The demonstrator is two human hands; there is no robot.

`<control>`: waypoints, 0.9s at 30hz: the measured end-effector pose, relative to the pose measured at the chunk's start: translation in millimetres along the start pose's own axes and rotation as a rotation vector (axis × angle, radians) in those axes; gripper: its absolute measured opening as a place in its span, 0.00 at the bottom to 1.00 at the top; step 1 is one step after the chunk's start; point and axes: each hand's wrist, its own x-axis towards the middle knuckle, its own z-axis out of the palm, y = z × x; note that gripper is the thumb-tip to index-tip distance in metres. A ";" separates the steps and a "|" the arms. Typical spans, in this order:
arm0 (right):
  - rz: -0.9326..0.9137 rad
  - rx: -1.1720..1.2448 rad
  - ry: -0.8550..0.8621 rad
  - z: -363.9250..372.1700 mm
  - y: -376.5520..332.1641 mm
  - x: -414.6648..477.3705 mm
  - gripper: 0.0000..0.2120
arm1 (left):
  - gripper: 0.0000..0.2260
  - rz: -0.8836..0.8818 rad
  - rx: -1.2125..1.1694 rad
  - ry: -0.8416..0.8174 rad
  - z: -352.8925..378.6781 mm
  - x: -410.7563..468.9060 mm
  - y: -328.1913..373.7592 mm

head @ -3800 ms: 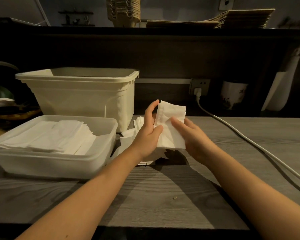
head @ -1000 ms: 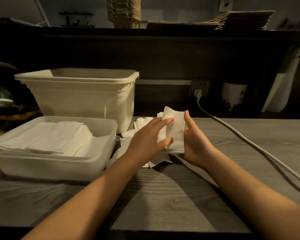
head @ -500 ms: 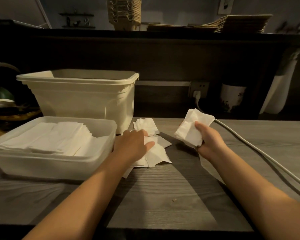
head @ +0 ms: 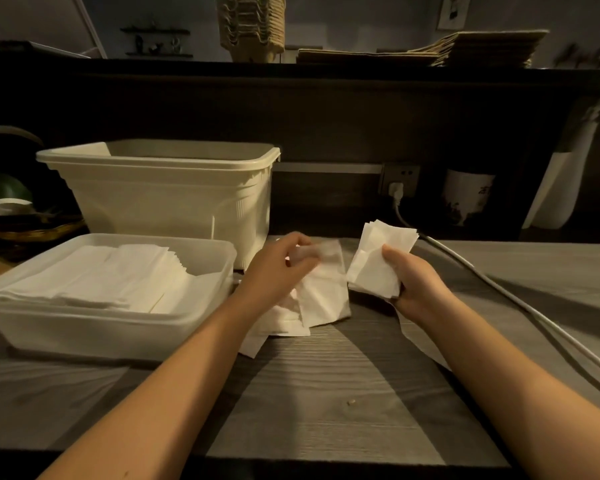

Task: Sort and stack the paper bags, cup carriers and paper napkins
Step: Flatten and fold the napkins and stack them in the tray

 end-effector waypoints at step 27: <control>0.153 -0.083 -0.554 22.0 19.4 -19.7 0.18 | 0.12 0.026 0.084 0.269 19.9 -4.1 -1.0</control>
